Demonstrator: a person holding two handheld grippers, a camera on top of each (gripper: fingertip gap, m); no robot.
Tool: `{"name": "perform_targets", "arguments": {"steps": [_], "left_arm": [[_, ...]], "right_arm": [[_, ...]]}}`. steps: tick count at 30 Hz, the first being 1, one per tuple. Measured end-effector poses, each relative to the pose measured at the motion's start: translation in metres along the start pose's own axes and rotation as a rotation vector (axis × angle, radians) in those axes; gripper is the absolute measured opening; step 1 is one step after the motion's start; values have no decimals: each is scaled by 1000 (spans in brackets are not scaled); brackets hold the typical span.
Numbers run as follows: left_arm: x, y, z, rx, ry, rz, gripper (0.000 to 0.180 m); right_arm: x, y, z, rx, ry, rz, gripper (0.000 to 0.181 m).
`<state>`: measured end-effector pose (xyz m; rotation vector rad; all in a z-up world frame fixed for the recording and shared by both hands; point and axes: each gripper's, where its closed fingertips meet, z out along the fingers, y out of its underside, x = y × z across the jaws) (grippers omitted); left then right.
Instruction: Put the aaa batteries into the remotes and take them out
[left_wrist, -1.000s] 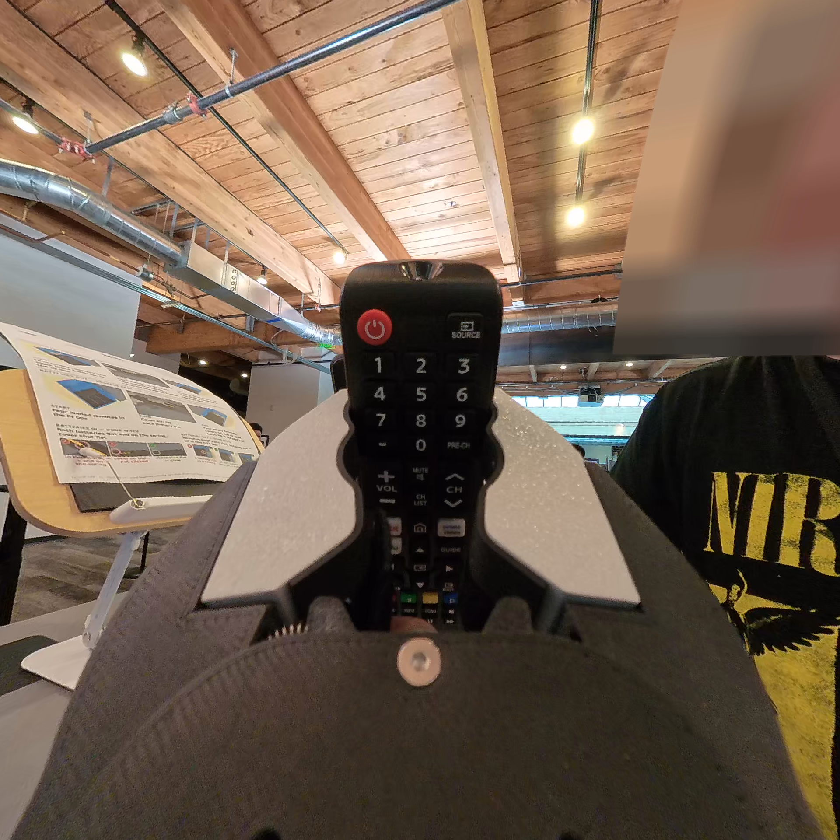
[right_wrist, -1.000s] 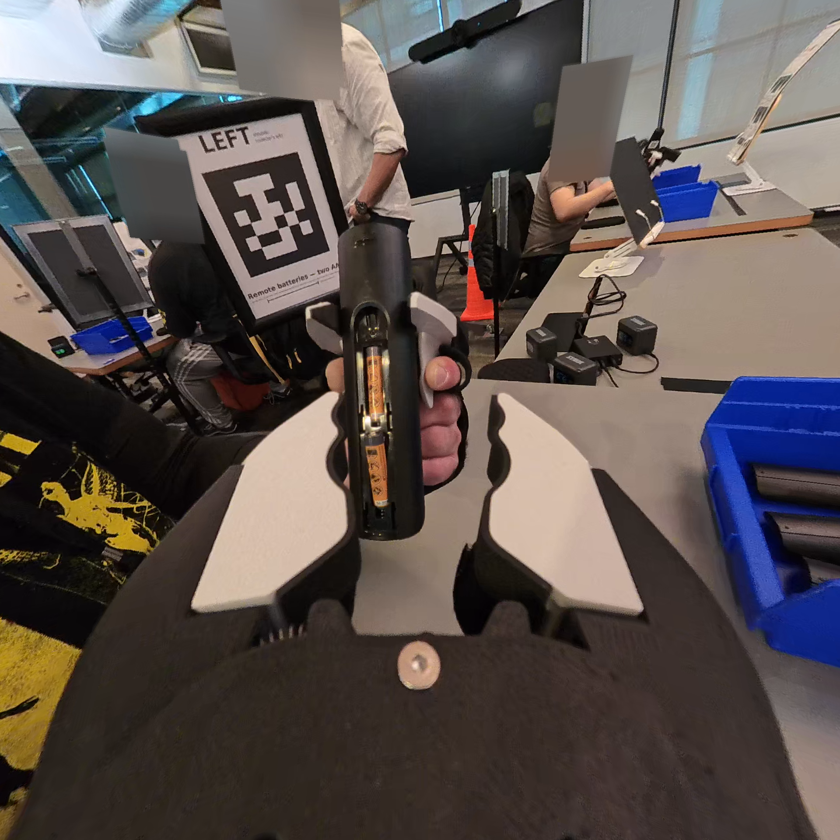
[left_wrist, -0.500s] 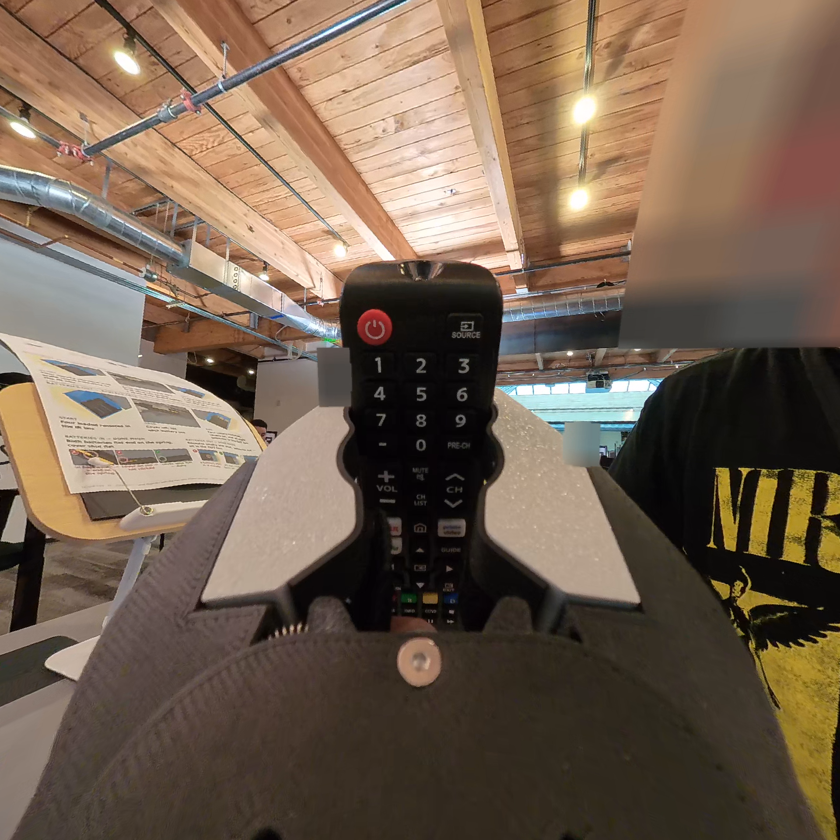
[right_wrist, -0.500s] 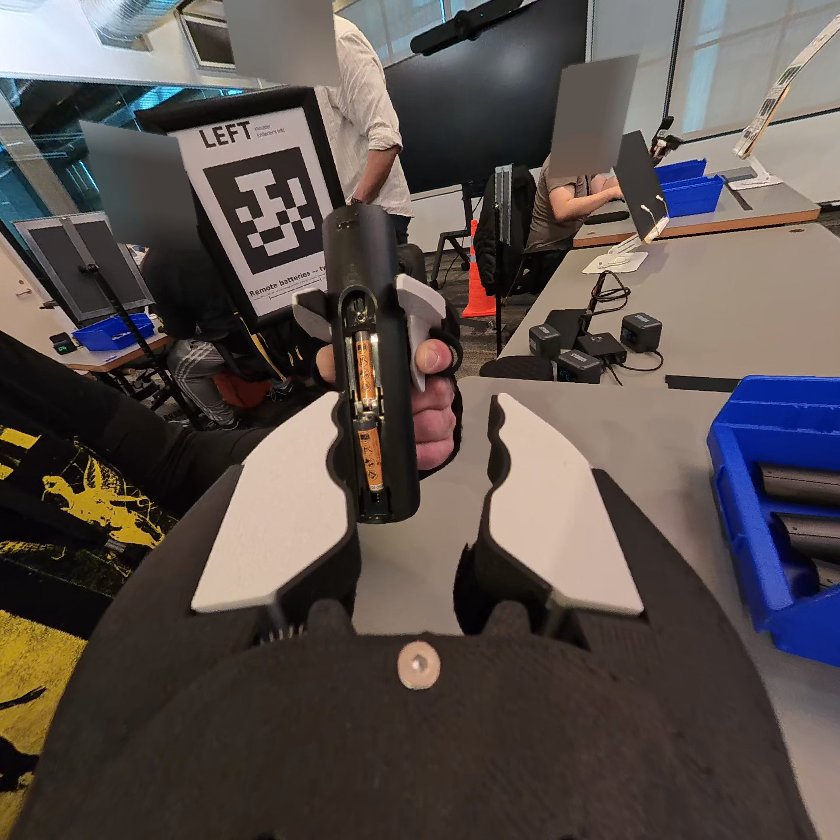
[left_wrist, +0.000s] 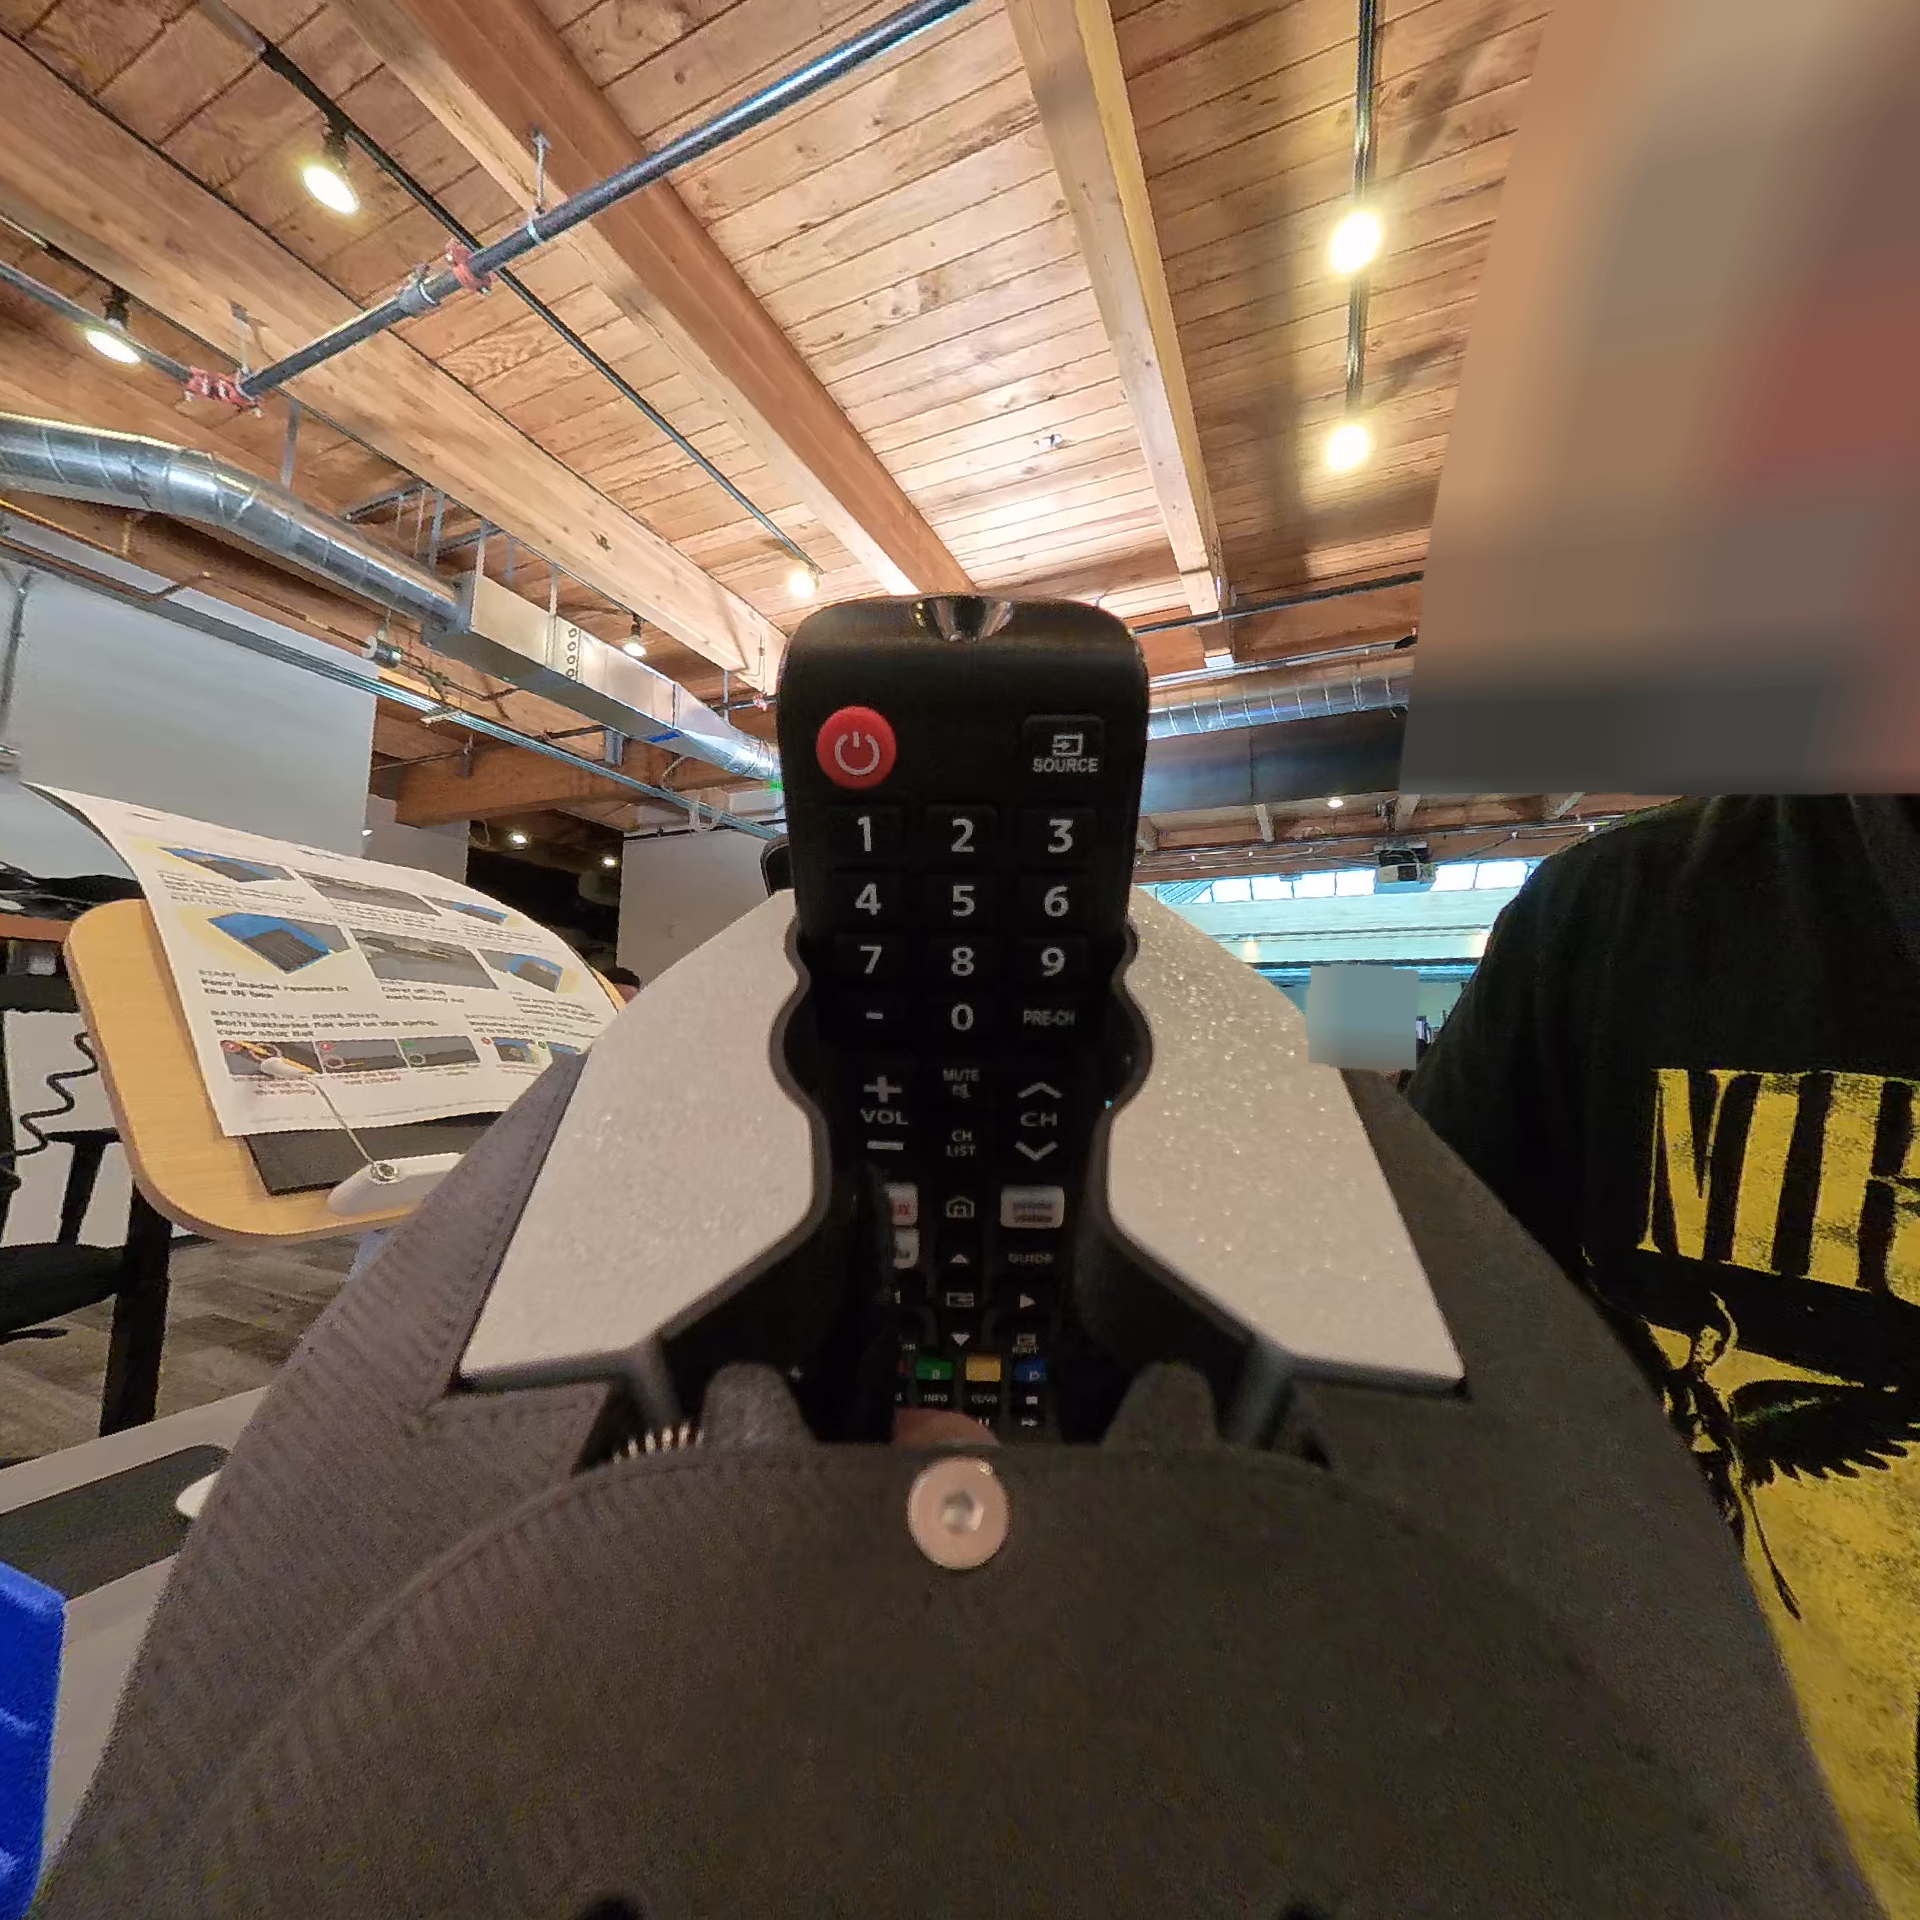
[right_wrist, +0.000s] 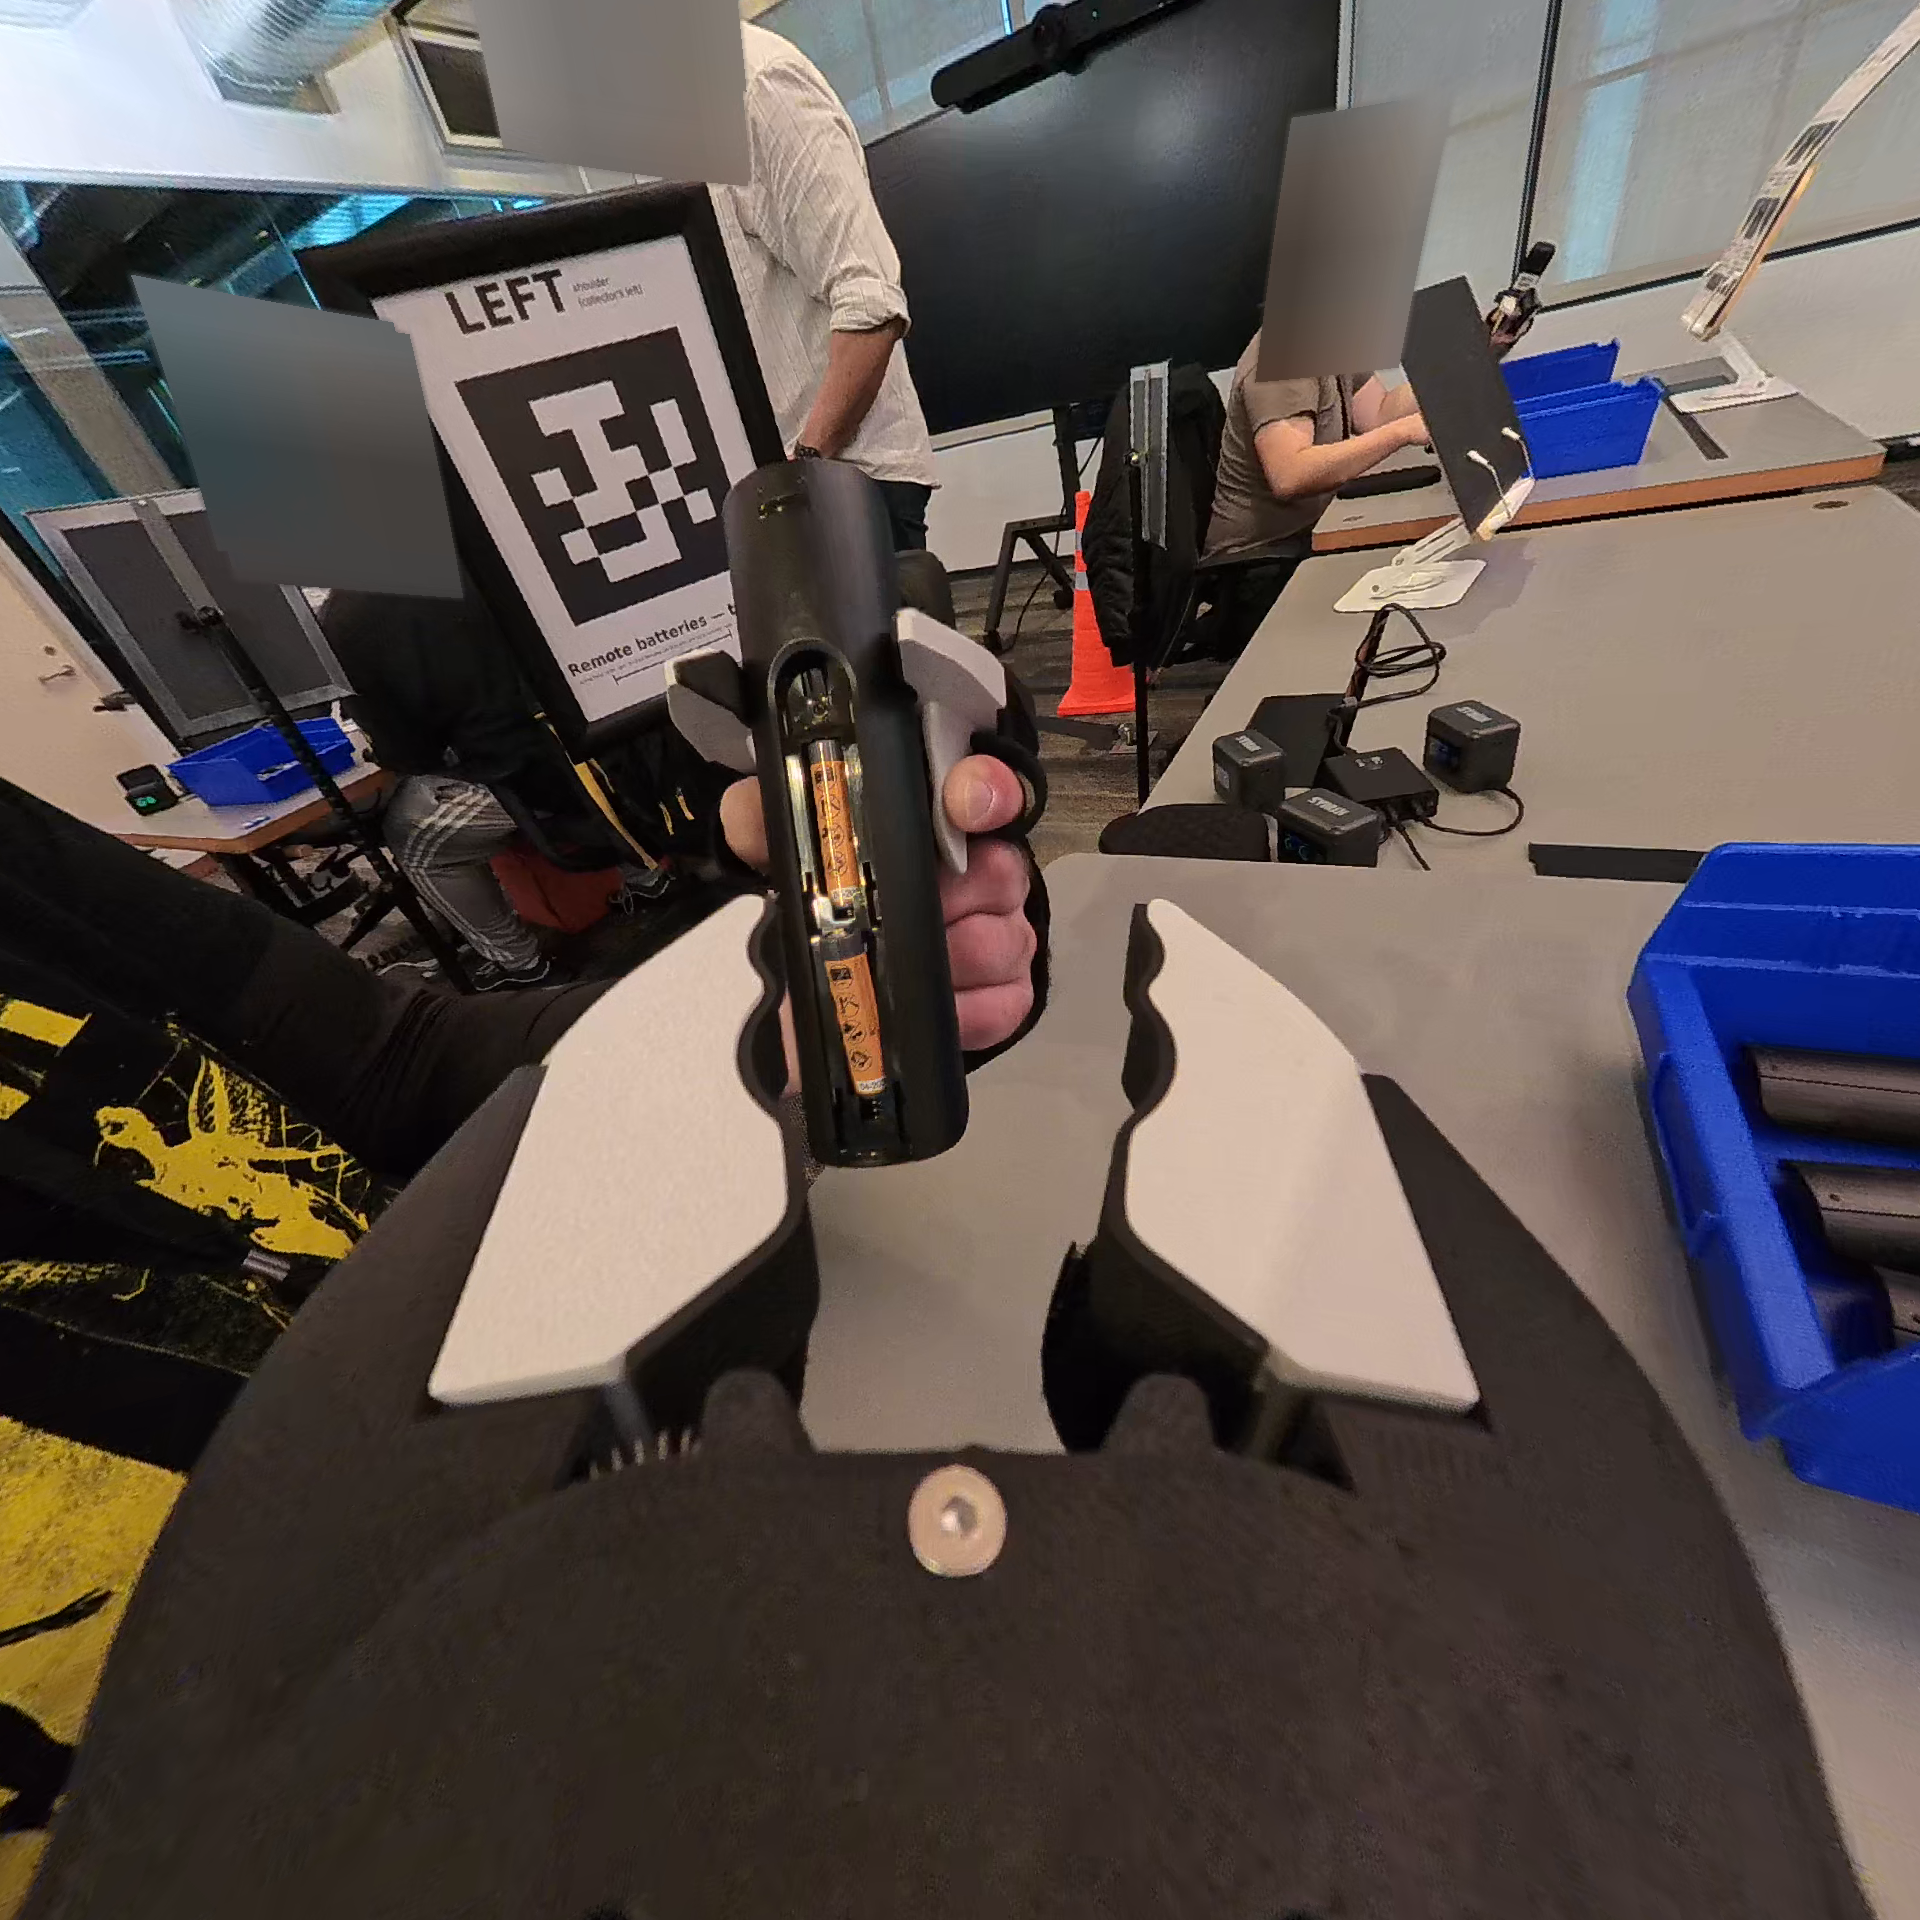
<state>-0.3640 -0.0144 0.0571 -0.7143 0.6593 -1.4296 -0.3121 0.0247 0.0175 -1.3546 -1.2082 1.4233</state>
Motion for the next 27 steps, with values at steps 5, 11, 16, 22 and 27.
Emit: {"name": "perform_targets", "arguments": {"steps": [5, 11, 16, 22, 27], "left_arm": [[2, -3, -2, -1, -5, 13, 51], [-8, -3, 4, 21, 33, -8, 51], [-33, 7, 30, 51, 111, -43, 52], [-61, 32, 87, 27, 262, -100, 51], [-76, 51, 124, 13, 392, -147, 50]], "right_arm": [[-1, 0, 2, -8, 8, 8, 65], [4, 0, -4, -19, 34, 27, 67], [13, -10, -31, -18, 122, -9, 67], [34, -24, -77, 47, 222, 9, 67], [58, -20, -106, 75, 290, 65, 72]]}}
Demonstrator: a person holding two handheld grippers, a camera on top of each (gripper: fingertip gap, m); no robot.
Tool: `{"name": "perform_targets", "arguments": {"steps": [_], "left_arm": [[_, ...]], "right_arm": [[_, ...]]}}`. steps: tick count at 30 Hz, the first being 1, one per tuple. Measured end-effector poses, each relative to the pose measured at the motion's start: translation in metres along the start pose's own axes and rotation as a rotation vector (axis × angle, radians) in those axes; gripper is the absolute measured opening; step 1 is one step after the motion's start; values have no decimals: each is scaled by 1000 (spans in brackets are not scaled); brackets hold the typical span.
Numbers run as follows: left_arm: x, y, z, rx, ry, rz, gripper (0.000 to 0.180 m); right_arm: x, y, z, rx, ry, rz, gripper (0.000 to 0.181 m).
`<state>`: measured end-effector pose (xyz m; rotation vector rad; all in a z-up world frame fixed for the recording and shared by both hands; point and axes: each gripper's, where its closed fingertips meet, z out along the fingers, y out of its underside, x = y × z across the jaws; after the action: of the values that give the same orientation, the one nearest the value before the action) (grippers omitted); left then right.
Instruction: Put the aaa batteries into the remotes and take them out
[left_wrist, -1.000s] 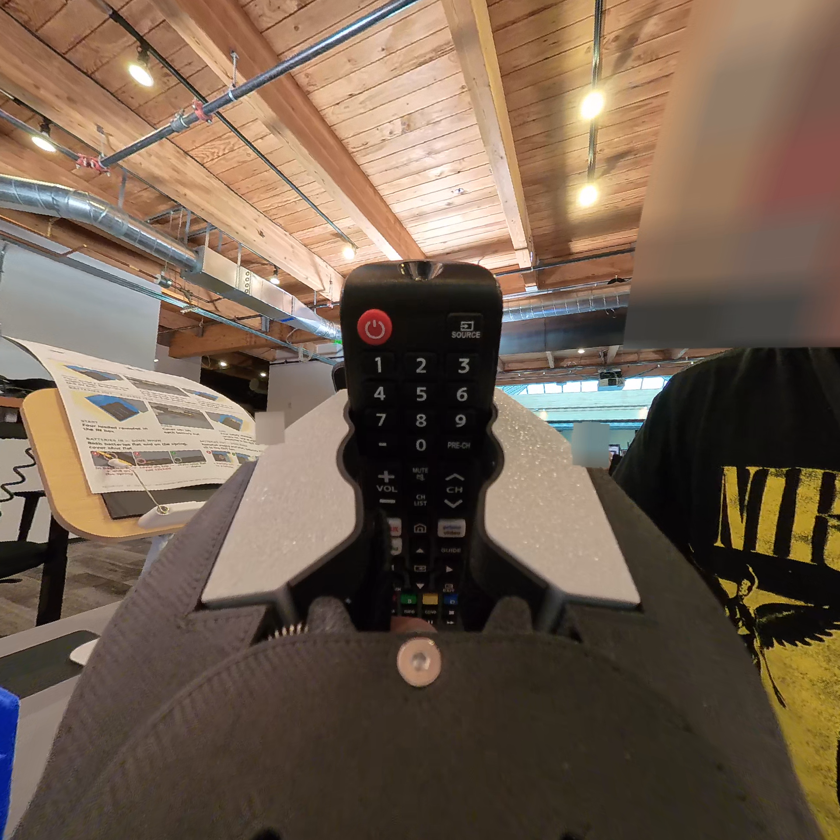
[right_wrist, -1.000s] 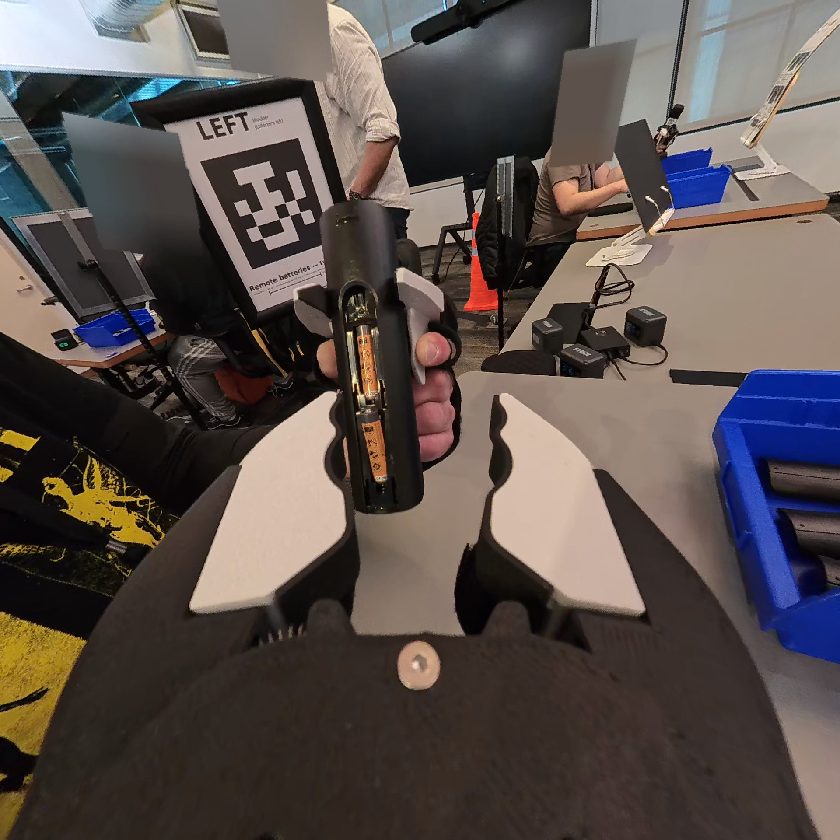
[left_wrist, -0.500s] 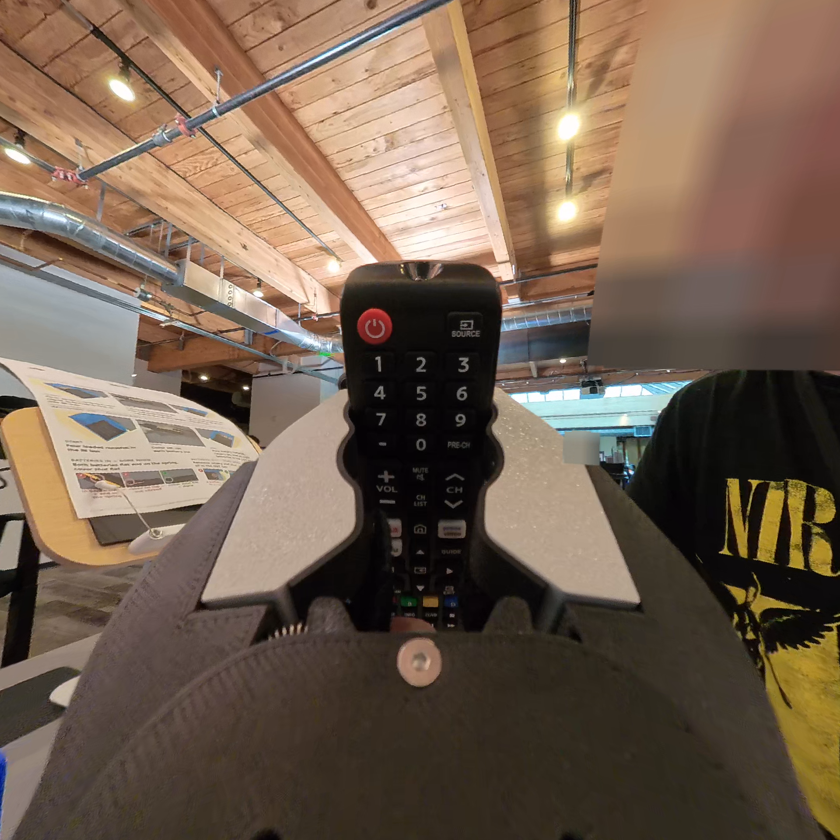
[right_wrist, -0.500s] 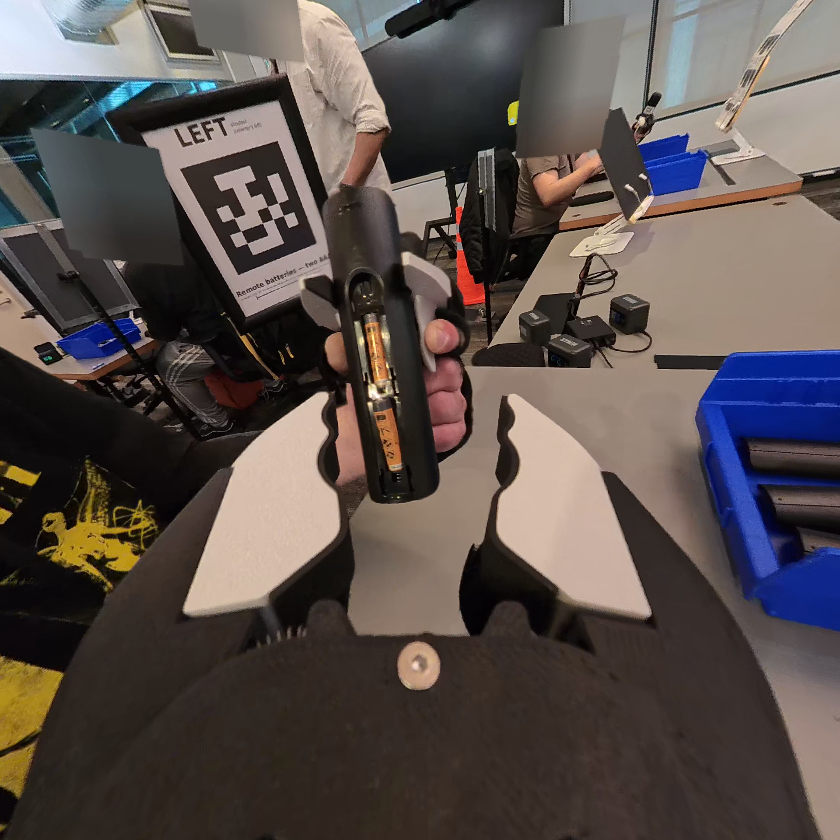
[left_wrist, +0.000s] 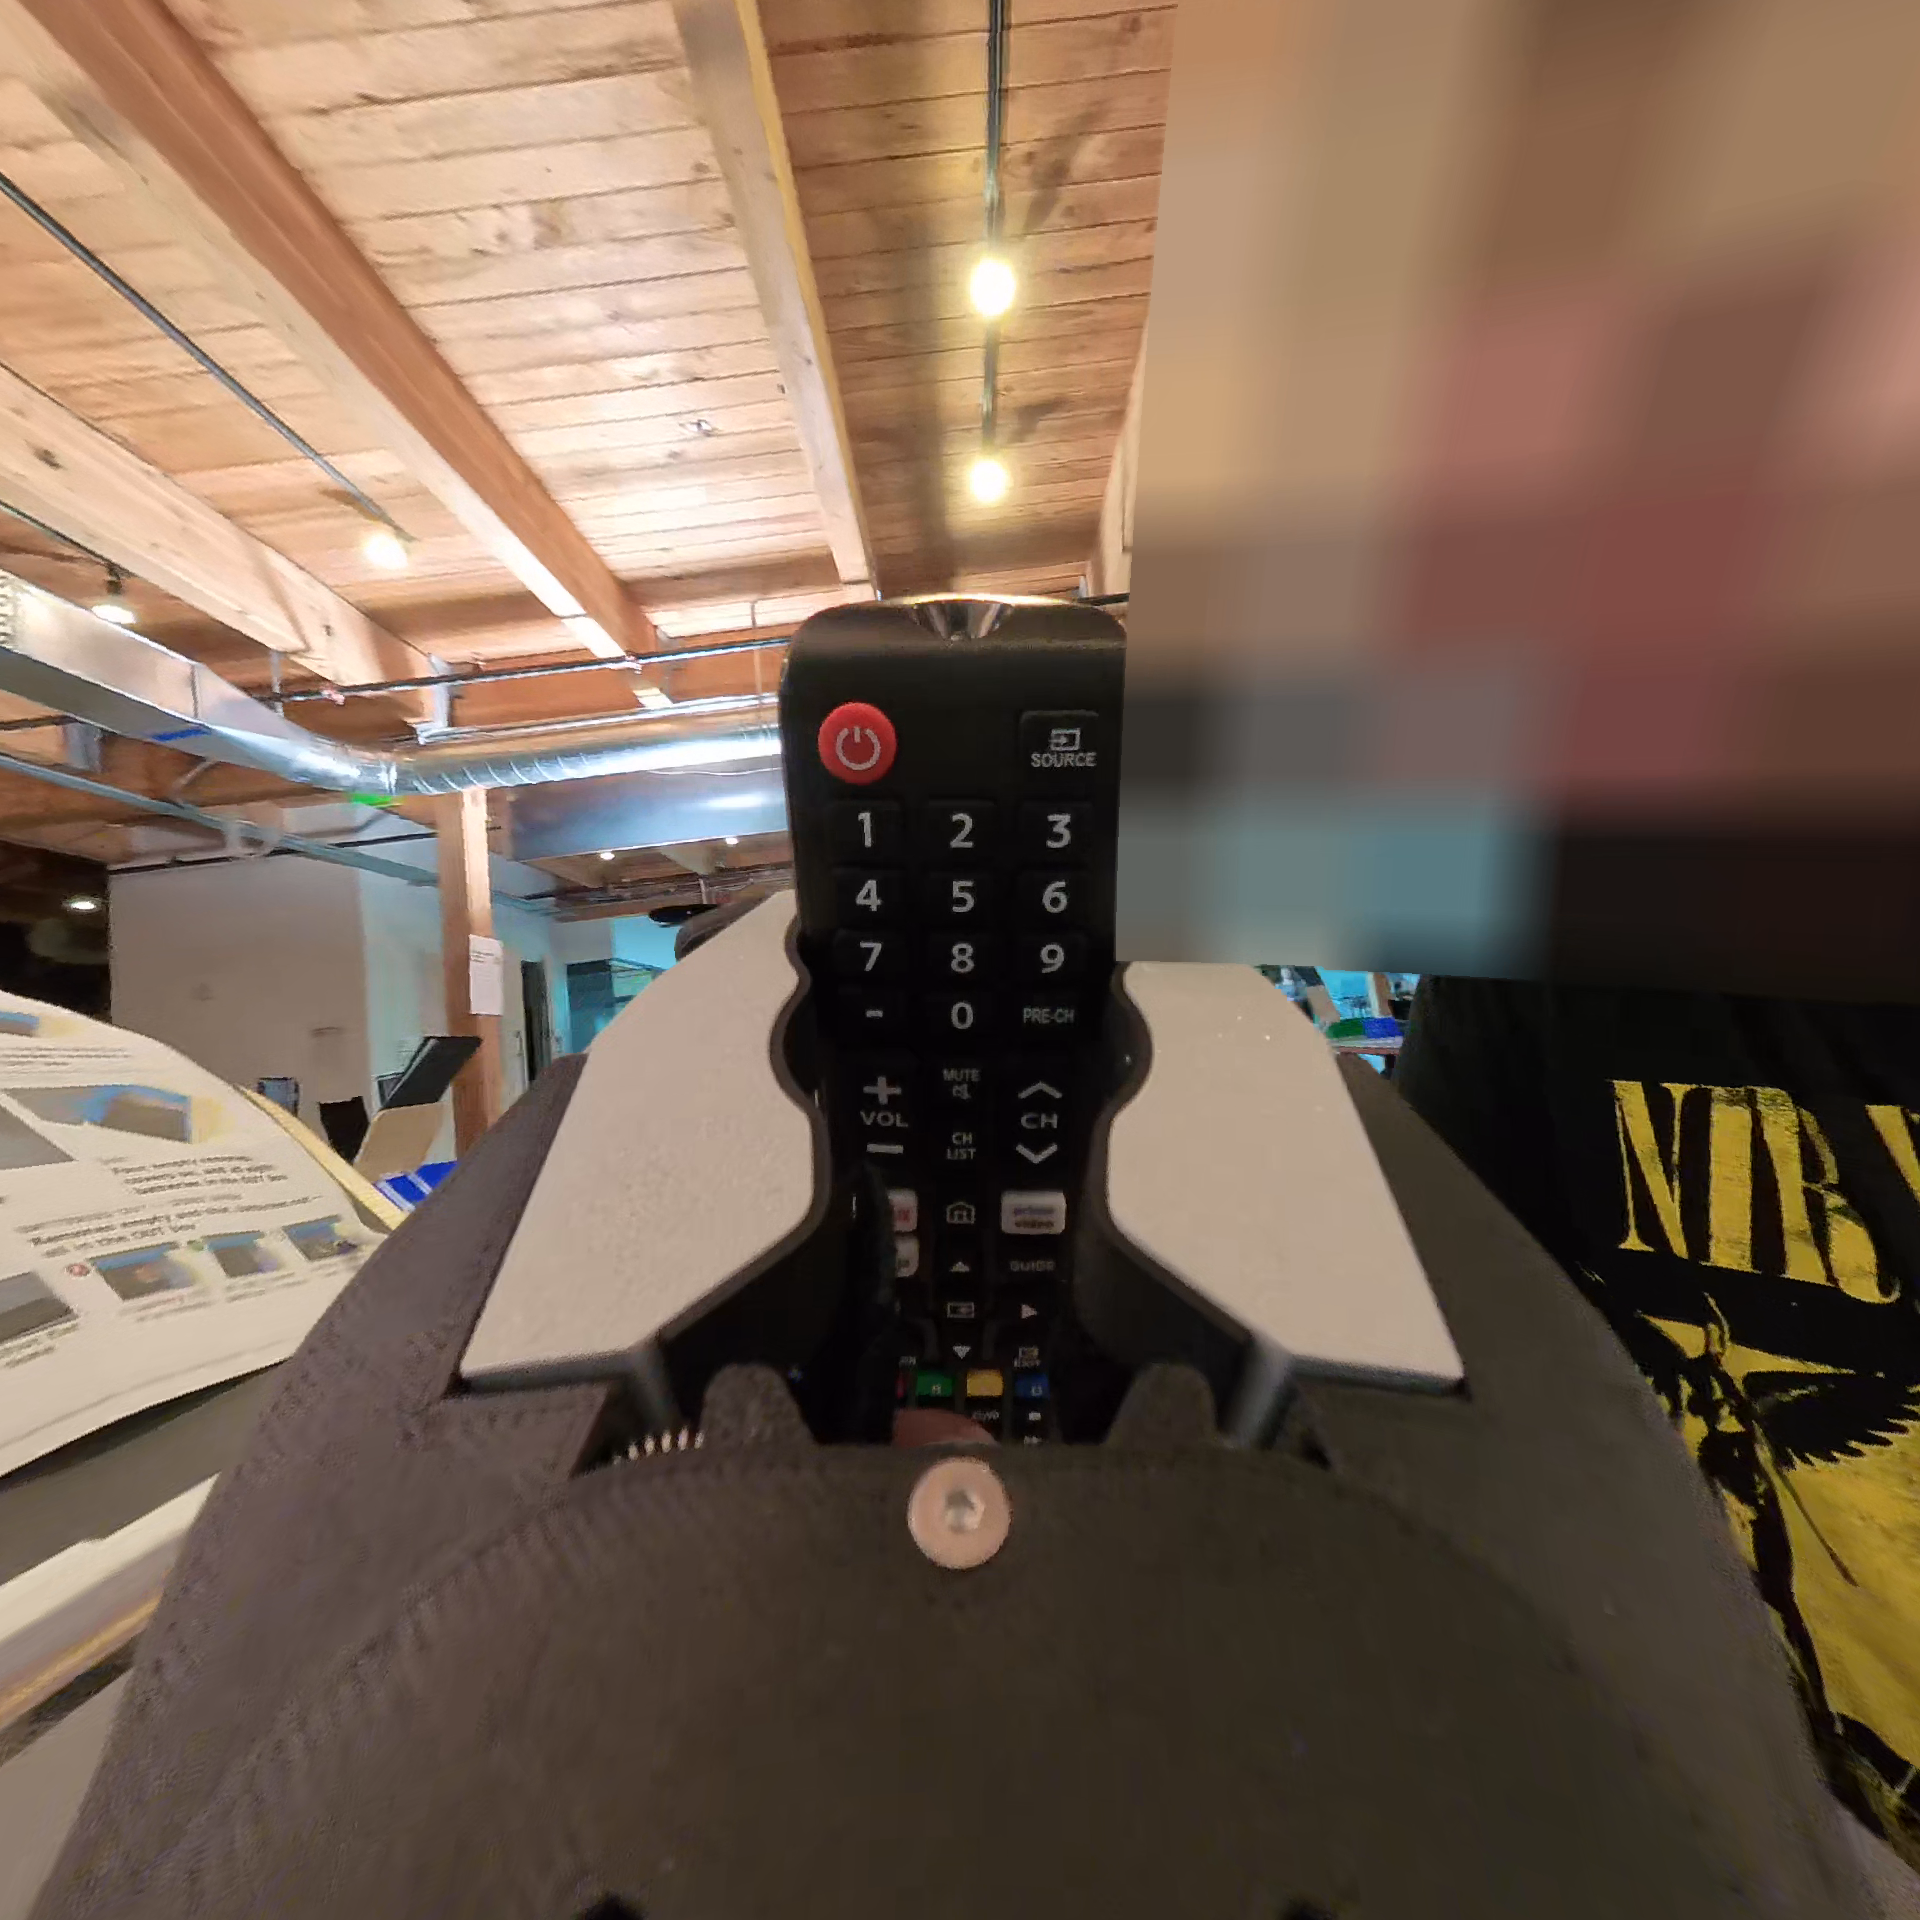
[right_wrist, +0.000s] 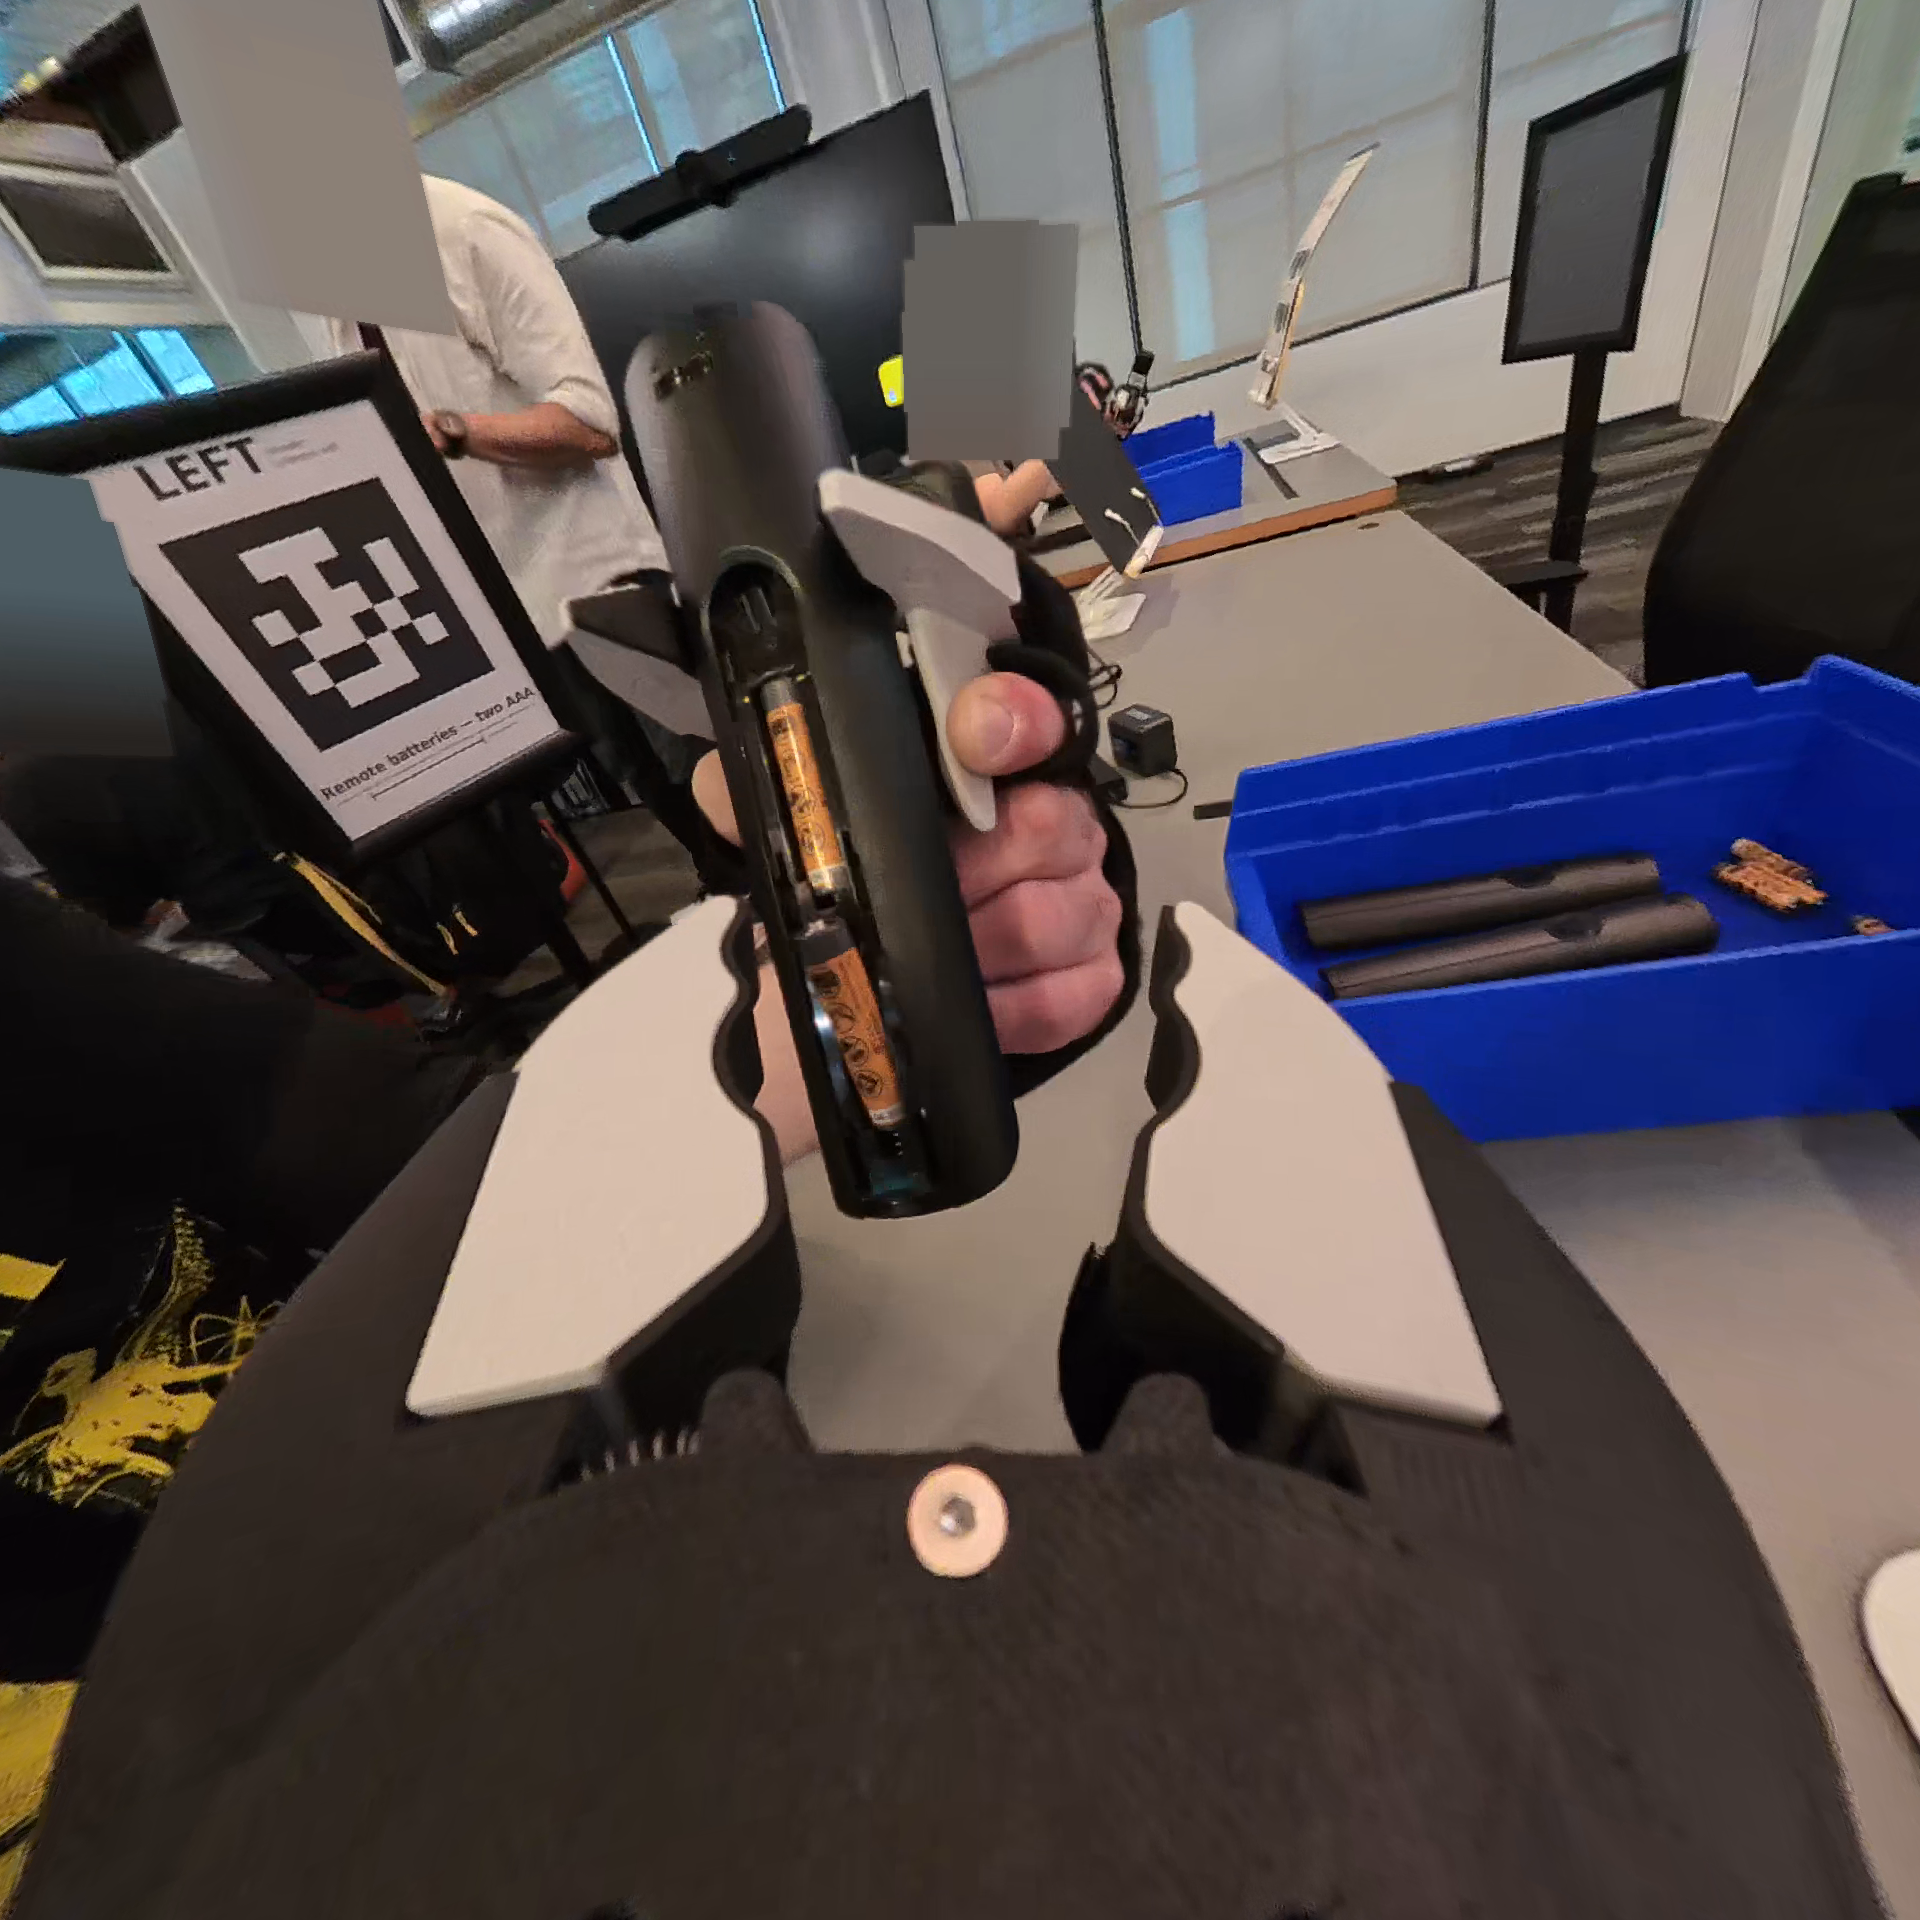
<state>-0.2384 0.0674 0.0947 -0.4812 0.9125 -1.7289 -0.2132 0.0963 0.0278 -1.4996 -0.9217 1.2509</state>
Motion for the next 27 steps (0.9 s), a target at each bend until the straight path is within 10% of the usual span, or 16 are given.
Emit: {"name": "perform_targets", "arguments": {"steps": [27], "left_arm": [[-40, 20, 9, -151, 0, 144, 51]], "right_arm": [[37, 11, 2, 268, -283, 552, 66]]}}
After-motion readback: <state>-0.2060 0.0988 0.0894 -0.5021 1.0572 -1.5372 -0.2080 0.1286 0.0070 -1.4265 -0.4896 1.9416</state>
